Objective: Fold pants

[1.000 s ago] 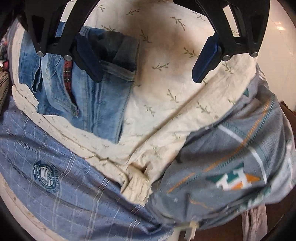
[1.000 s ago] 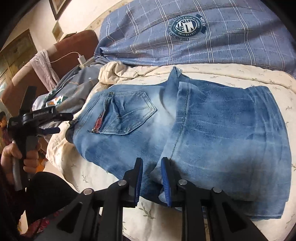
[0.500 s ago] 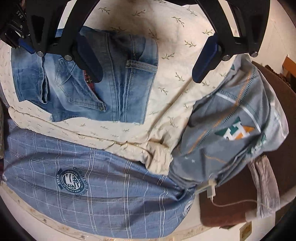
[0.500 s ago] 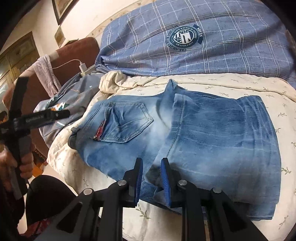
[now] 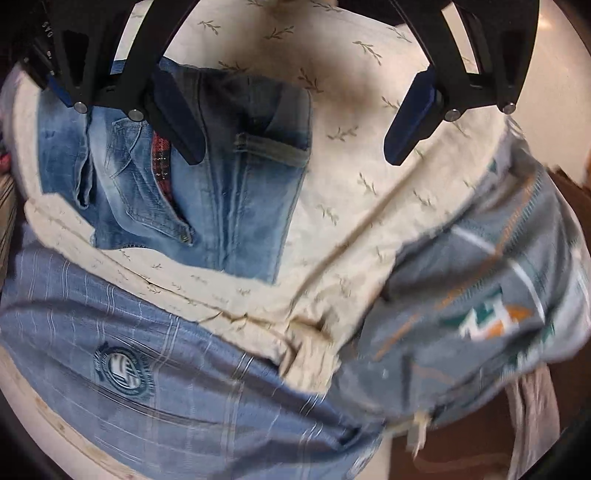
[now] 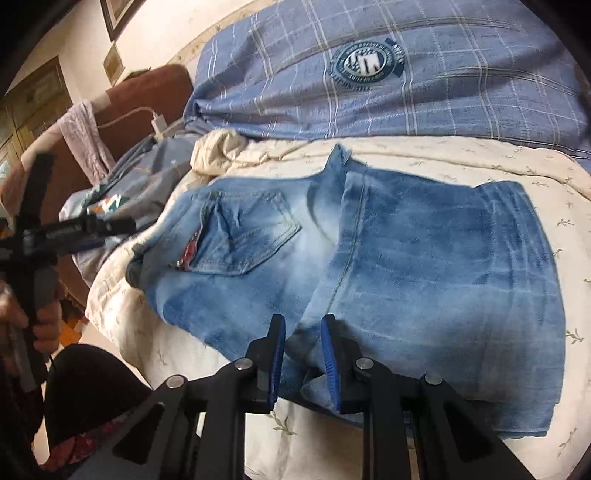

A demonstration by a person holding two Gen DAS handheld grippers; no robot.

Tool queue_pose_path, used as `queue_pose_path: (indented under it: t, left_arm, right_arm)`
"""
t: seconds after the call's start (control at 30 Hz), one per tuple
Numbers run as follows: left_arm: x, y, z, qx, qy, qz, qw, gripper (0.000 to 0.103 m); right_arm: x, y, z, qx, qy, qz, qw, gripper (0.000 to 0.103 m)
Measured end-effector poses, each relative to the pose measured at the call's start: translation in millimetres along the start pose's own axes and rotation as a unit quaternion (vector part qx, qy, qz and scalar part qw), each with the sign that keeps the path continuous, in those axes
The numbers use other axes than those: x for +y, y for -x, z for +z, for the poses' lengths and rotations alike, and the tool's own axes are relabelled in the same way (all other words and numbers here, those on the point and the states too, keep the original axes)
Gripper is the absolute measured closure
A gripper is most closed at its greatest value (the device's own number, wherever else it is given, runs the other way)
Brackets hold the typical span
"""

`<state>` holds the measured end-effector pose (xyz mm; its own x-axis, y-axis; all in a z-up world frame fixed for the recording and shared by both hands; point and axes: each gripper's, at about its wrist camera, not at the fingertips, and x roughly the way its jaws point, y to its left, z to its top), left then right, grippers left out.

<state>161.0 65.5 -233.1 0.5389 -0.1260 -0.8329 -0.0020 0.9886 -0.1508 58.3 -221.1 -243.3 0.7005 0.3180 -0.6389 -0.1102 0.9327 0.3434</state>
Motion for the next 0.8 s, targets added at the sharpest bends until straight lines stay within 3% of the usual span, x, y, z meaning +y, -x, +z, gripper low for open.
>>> queue_pose_path:
  t: [0.13, 0.37, 0.8]
  left_arm:
    - [21.1, -12.7, 3.3, 0.034, 0.053, -0.039, 0.9972, 0.006]
    - [27.0, -35.2, 0.9, 0.079, 0.098, -0.072, 0.9894, 0.006]
    - [2.3, -63.8, -7.8, 0.107, 0.104, -0.128, 0.9805, 0.006]
  right_arm:
    - [-7.0, 10.0, 4.0, -0.023, -0.018, 0.0, 1.0, 0.08]
    - [-18.9, 16.5, 6.1, -0.032, -0.034, -0.006, 0.999, 0.08]
    - [-38.3, 24.2, 4.2, -0.033, -0.059, -0.013, 0.998, 0.08]
